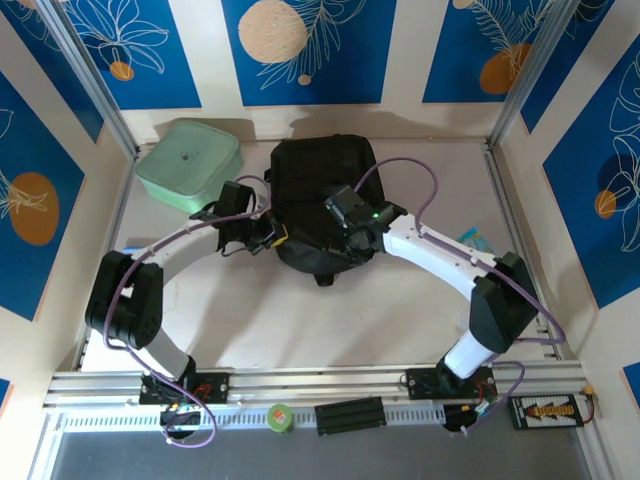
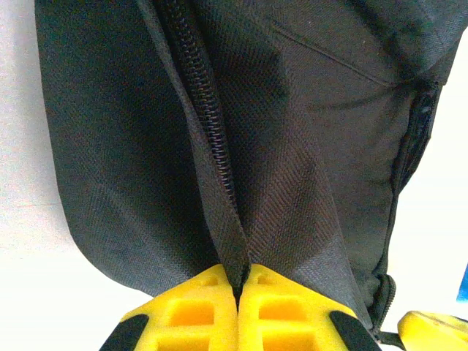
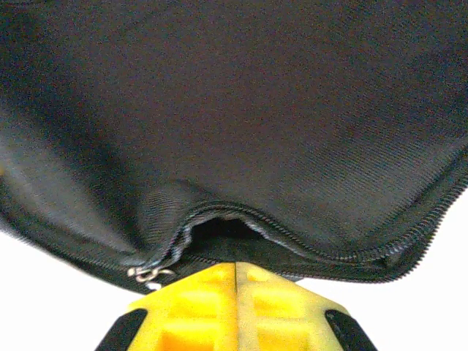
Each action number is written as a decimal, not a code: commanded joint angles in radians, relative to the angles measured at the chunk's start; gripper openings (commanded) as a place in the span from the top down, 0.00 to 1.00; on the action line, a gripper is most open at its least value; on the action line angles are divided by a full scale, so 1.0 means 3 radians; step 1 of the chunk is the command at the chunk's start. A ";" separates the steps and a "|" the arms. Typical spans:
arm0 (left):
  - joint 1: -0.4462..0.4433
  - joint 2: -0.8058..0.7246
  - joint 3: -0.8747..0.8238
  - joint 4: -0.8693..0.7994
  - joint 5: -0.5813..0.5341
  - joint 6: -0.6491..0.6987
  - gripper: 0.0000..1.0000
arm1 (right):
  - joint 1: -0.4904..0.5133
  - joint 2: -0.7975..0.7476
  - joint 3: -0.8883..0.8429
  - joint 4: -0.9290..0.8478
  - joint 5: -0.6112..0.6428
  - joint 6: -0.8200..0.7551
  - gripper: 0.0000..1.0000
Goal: Pack the student bag
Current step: Zip the student bag at the center of the table.
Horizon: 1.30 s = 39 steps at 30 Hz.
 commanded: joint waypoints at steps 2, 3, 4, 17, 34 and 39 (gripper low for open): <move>0.0129 -0.0033 0.0224 0.0041 -0.0185 0.0191 0.96 | -0.0121 -0.0127 0.0070 0.0303 -0.0712 -0.0585 1.00; 0.0132 -0.0026 0.0279 0.0044 -0.0198 0.0216 0.90 | -0.0116 -0.0080 0.0149 0.0385 -0.0865 -0.0668 1.00; 0.0136 -0.0018 0.0323 0.0037 -0.0212 0.0234 0.86 | -0.0103 -0.0038 0.0219 0.0432 -0.0948 -0.0719 1.00; 0.0126 -0.0591 -0.0086 -0.0314 -0.0535 -0.0148 0.40 | 0.0108 0.0426 0.0703 0.0532 -0.1297 -0.0841 1.00; -0.0220 -0.0390 -0.0326 0.0206 -0.0752 -0.0750 0.81 | 0.0182 0.0177 0.0291 0.0372 -0.1170 -0.0590 1.00; -0.0180 -0.0406 -0.0435 0.0009 -0.0982 -0.0618 1.00 | 0.0202 0.0079 0.0205 -0.0231 -0.0319 -0.0201 1.00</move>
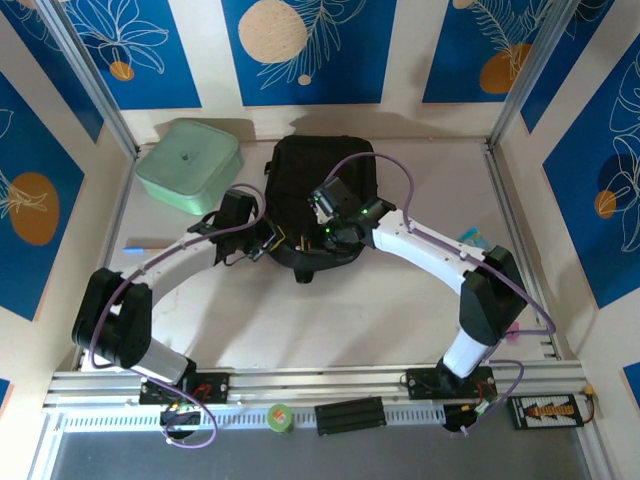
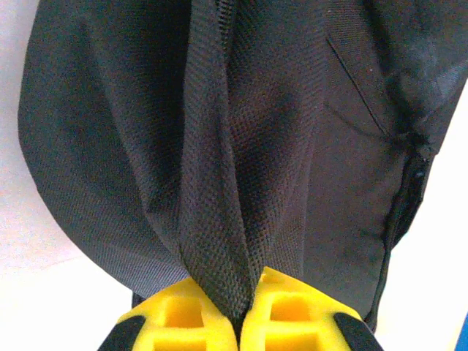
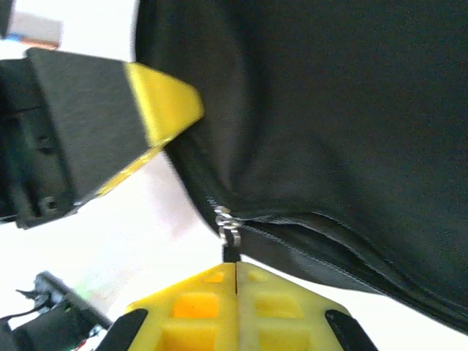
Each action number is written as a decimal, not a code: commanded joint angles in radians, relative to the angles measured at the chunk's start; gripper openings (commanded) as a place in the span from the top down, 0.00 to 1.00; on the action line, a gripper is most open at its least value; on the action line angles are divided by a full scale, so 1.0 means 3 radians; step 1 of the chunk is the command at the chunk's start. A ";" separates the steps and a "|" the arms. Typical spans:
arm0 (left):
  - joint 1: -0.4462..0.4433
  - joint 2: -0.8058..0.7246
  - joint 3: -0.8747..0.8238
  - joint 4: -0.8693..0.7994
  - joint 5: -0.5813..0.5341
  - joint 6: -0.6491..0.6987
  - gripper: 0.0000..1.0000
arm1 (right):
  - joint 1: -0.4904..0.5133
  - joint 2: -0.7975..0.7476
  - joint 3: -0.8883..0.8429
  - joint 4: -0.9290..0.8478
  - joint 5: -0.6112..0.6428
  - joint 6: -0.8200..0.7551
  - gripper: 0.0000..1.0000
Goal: Pack the student bag
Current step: Zip the student bag at the center of the table.
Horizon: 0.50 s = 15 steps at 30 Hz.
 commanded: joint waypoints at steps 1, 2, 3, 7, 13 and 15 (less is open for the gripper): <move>0.0054 -0.0013 -0.0120 -0.0147 -0.0335 0.0115 1.00 | 0.0033 -0.0188 -0.0105 -0.0641 0.0632 0.0369 1.00; 0.0073 -0.0013 -0.0155 -0.0157 -0.0345 0.0127 1.00 | 0.0018 -0.0175 -0.0117 -0.0779 0.0759 0.0463 1.00; 0.0089 -0.0008 -0.0180 -0.0144 -0.0328 0.0133 1.00 | -0.0005 -0.0150 -0.0121 -0.0876 0.0816 0.0530 1.00; 0.0112 0.0008 -0.0193 -0.0126 -0.0287 0.0188 1.00 | -0.0055 -0.0113 -0.0167 -0.1017 0.0886 0.0695 1.00; 0.0164 0.0039 -0.0153 -0.0120 -0.0217 0.0256 1.00 | -0.0102 -0.0159 -0.0224 -0.1131 0.1127 0.0859 1.00; 0.0188 0.0036 -0.0140 -0.0139 -0.0216 0.0288 1.00 | -0.0143 -0.0229 -0.0281 -0.1100 0.1185 0.0840 1.00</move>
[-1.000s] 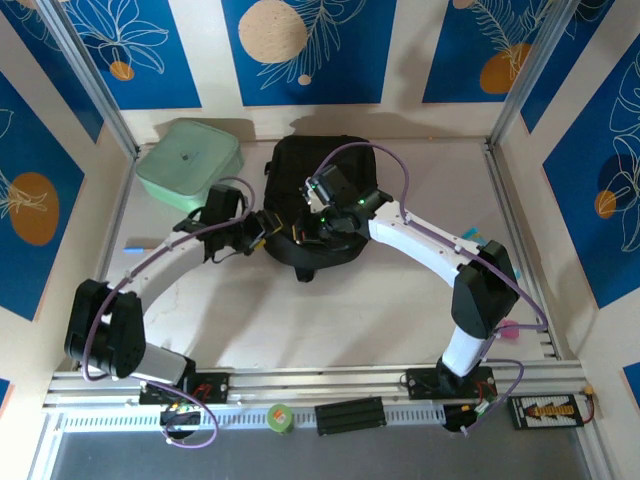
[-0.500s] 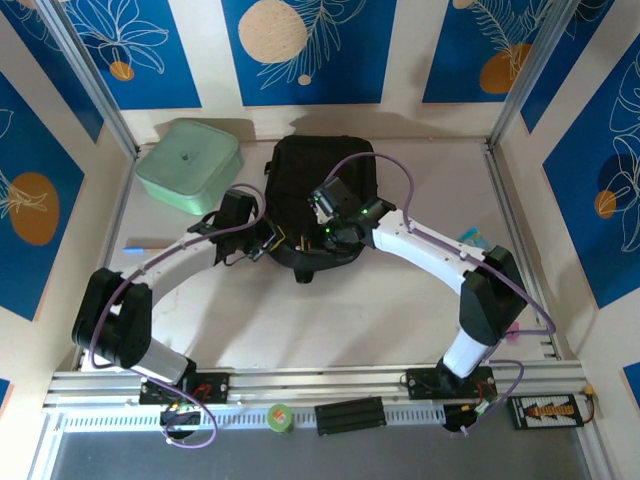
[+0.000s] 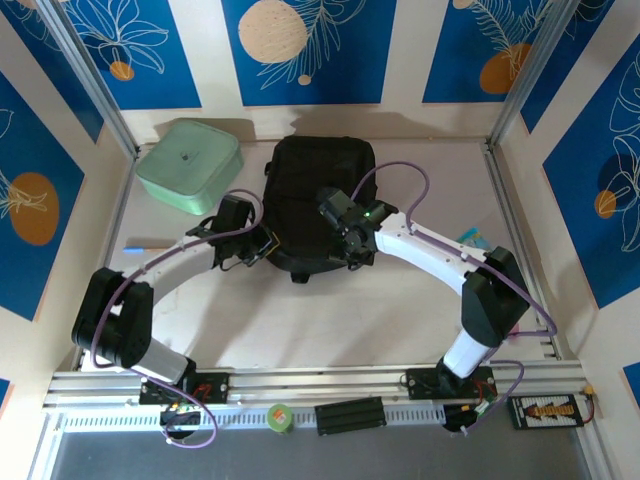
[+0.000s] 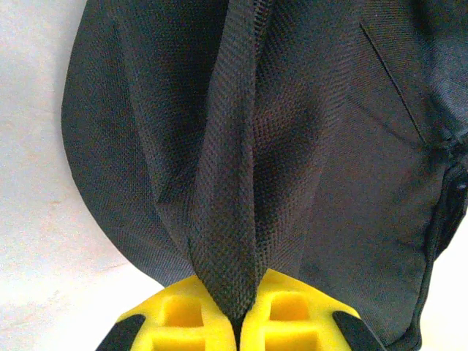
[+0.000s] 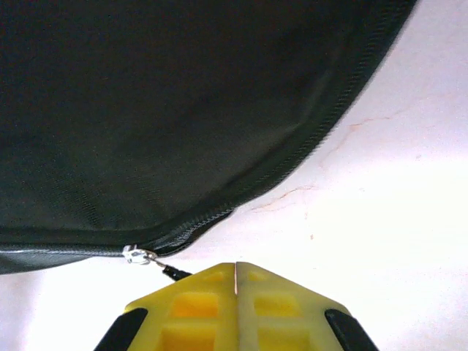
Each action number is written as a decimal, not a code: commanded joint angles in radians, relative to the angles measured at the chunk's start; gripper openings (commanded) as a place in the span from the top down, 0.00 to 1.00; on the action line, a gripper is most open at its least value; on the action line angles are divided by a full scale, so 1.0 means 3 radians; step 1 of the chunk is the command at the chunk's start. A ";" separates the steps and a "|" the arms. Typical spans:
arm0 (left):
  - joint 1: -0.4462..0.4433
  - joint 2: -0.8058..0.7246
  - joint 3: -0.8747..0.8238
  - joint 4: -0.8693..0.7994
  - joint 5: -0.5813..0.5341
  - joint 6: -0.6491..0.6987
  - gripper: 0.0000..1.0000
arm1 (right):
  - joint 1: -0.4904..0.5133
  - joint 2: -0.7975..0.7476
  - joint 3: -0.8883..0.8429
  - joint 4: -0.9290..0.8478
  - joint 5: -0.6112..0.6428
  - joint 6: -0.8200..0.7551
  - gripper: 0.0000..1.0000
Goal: Pack the student bag
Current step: Zip the student bag at the center of the table.
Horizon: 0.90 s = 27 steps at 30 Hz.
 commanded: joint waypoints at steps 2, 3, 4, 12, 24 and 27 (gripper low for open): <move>0.0115 0.0039 0.0034 -0.0156 -0.0155 0.0149 1.00 | -0.0129 -0.0232 -0.0129 -0.0225 0.0272 0.0049 1.00; 0.0120 0.0040 0.0052 -0.0165 -0.0149 0.0171 1.00 | -0.0166 -0.0249 -0.0144 -0.0189 0.0277 0.0000 1.00; 0.0125 0.0041 0.0068 -0.0170 -0.0141 0.0191 1.00 | -0.0205 -0.0258 -0.0150 -0.0174 0.0280 -0.0038 1.00; 0.0163 0.0077 0.0162 -0.0274 -0.0132 0.0317 1.00 | -0.0523 -0.0148 -0.0116 0.0046 0.0267 -0.0377 1.00; 0.0163 -0.0142 0.0496 -0.0694 -0.0034 0.1094 0.67 | -0.0625 -0.0282 -0.0210 0.0686 -0.0441 -0.0721 1.00; 0.0098 -0.0204 0.0698 -0.0779 0.0191 0.1540 0.57 | -0.0682 -0.0376 -0.0344 0.0961 -0.0873 -0.0790 1.00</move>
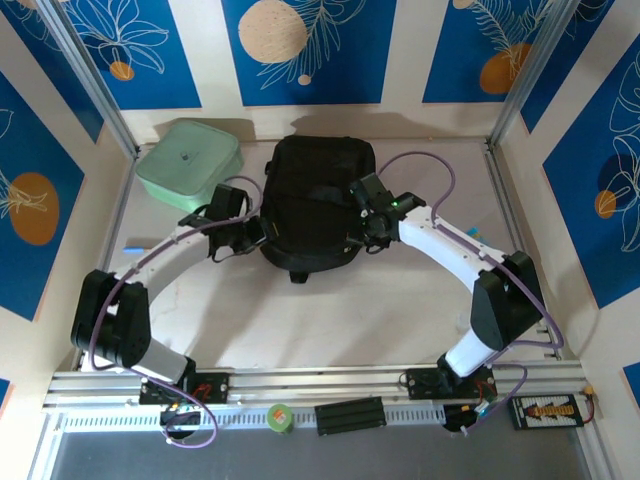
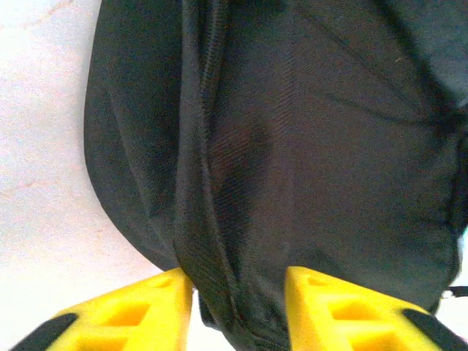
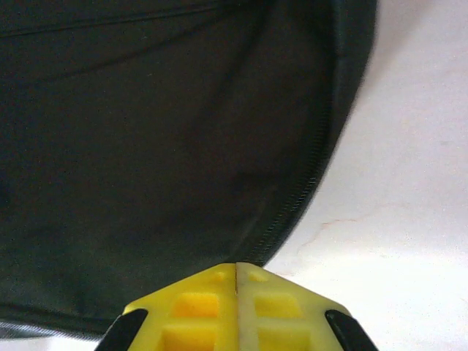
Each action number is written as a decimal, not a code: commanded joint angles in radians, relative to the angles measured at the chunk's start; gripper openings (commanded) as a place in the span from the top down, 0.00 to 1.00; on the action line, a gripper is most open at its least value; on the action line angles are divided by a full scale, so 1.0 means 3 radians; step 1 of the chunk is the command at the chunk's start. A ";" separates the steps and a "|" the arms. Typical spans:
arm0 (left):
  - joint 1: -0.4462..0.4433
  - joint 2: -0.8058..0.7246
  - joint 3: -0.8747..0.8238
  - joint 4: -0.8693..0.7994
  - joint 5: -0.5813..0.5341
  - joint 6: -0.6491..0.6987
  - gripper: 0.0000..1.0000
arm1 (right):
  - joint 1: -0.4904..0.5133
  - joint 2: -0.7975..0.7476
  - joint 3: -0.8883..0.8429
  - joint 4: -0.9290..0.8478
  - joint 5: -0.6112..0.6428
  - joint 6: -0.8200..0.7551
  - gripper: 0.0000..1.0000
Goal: Pack the student bag
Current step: Zip the student bag at the center of the table.
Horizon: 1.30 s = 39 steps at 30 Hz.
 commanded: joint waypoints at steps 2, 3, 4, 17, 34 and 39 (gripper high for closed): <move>-0.0115 -0.0146 0.0400 -0.0234 0.0303 0.0939 0.54 | -0.0083 -0.0201 -0.0157 0.0413 -0.0661 -0.0167 1.00; -0.0185 -0.0132 0.0479 -0.0286 0.0302 0.1181 0.52 | -0.0099 -0.0211 -0.0170 0.0436 -0.0708 -0.0164 1.00; -0.0254 -0.0120 0.0542 -0.0315 0.0307 0.1371 0.50 | -0.0110 -0.0214 -0.0174 0.0450 -0.0747 -0.0158 1.00; -0.0860 0.0636 0.1064 -0.0455 0.0805 0.3355 0.41 | -0.0482 -0.0407 -0.0580 0.0824 -0.1291 0.0160 1.00; -0.1090 0.1216 0.1383 -0.0627 0.0479 0.3942 0.69 | -0.0639 -0.0772 -0.0791 0.1011 -0.1602 0.0318 1.00; -0.1091 0.1235 0.1352 -0.0535 0.0298 0.3933 0.82 | -0.0676 -0.0750 -0.0848 0.1047 -0.1621 0.0362 1.00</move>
